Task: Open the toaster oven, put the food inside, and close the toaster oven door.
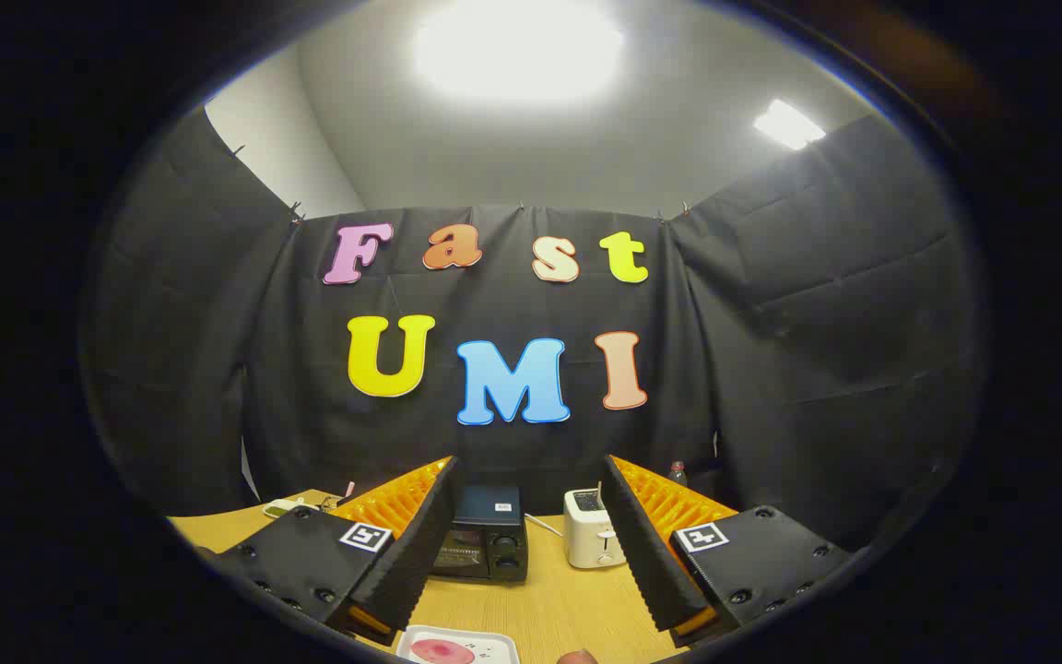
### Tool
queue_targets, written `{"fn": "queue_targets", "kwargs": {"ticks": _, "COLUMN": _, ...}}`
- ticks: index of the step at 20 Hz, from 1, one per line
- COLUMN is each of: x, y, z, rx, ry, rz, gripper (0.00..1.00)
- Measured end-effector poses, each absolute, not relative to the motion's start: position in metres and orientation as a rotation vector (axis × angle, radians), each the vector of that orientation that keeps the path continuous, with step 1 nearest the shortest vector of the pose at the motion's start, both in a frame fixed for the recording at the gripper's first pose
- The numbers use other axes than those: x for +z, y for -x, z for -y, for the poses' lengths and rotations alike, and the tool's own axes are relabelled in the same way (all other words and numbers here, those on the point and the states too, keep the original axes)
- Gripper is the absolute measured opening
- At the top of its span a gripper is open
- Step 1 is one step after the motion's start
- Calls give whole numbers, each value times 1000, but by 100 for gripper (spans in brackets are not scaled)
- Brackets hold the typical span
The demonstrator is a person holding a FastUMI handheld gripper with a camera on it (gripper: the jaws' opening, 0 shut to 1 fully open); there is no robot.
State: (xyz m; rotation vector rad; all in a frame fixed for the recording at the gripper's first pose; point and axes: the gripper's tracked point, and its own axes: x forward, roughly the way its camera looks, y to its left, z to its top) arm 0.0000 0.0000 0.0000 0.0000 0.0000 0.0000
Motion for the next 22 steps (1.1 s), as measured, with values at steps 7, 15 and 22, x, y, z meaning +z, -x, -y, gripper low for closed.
{"fn": "queue_targets", "kwargs": {"ticks": 7, "x": 1, "y": -1, "z": -1, "rx": 1, "ry": -4, "rz": 2, "gripper": 96}}
{"fn": "queue_targets", "kwargs": {"ticks": 15, "x": 2, "y": -7, "z": -17, "rx": 21, "ry": 0, "rz": 4, "gripper": 96}}
{"fn": "queue_targets", "kwargs": {"ticks": 22, "x": 0, "y": -32, "z": -47, "rx": 58, "ry": -10, "rz": 1, "gripper": 96}}
